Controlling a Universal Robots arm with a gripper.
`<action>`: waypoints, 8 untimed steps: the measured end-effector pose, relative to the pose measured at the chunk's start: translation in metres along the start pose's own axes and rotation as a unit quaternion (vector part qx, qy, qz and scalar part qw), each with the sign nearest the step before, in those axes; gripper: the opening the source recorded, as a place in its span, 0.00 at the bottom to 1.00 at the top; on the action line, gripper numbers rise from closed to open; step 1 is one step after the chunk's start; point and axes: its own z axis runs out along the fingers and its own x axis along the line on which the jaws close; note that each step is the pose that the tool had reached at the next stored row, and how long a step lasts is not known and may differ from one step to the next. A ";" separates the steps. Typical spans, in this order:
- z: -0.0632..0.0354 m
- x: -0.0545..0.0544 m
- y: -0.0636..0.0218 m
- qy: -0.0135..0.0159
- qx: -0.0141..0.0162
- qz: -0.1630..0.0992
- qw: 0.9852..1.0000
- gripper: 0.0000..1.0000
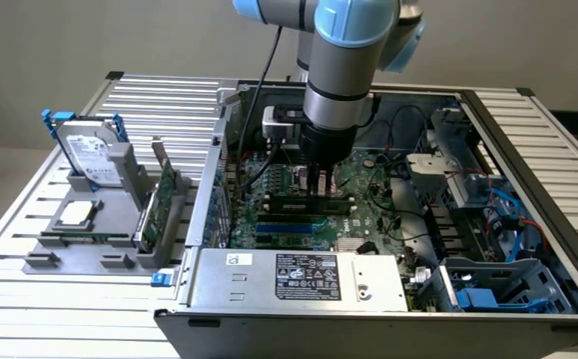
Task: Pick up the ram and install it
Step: 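Insert the ram into the slot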
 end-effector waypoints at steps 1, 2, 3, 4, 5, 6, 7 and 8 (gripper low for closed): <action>0.0001 0.000 0.0000 0.000 0.000 0.000 1.000 0.33; 0.0000 0.000 0.0000 0.000 0.000 0.000 1.000 0.39; -0.0004 0.000 0.0000 0.000 0.000 0.000 1.000 0.45; -0.0015 0.000 0.0001 0.000 0.000 0.000 1.000 0.45; -0.0031 0.000 0.0002 0.000 0.000 0.000 1.000 0.51; -0.0052 0.000 0.0003 0.000 0.000 0.000 1.000 0.51; -0.0077 0.000 0.0005 0.000 0.000 0.000 1.000 0.51; -0.0103 0.000 0.0007 0.000 0.000 0.000 1.000 0.51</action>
